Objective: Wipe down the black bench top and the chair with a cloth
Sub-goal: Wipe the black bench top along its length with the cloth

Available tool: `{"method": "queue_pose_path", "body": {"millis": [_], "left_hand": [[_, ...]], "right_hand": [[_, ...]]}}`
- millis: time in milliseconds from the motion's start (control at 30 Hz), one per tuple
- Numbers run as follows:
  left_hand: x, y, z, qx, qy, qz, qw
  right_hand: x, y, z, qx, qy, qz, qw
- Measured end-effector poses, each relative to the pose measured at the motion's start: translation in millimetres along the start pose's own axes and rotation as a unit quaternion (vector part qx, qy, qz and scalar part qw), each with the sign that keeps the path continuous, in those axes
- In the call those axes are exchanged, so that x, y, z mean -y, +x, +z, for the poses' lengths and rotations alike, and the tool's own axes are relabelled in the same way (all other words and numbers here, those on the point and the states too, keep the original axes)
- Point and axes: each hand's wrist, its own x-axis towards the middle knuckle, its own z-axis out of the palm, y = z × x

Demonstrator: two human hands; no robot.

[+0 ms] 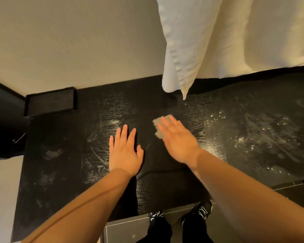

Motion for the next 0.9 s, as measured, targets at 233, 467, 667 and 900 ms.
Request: {"method": "queue_pose_path", "body": {"millis": [233,467,667,900], "left_hand": [[-1.9,0.8,0.4,0.006,0.000,-0.007,1.000],[-37.1,38.5,-10.3,-0.041,-0.078,-0.053,0.995],[-65.0,47.2,11.6,0.001,-0.007,-0.057,0.998],[-66.3,46.4,10.2,0.006,0.008,-0.061,0.998]], "right_hand": [[-62.5,-5.8,-23.4,-0.018,0.004,0.241,0.970],[25.8,-0.4,3.9,0.028,0.001,-0.004,1.000],[-62.0,28.2,-17.6,-0.003,0.005,0.115,0.993],[-56.4,20.1,-21.2,-0.016,0.014,0.146,0.989]]}}
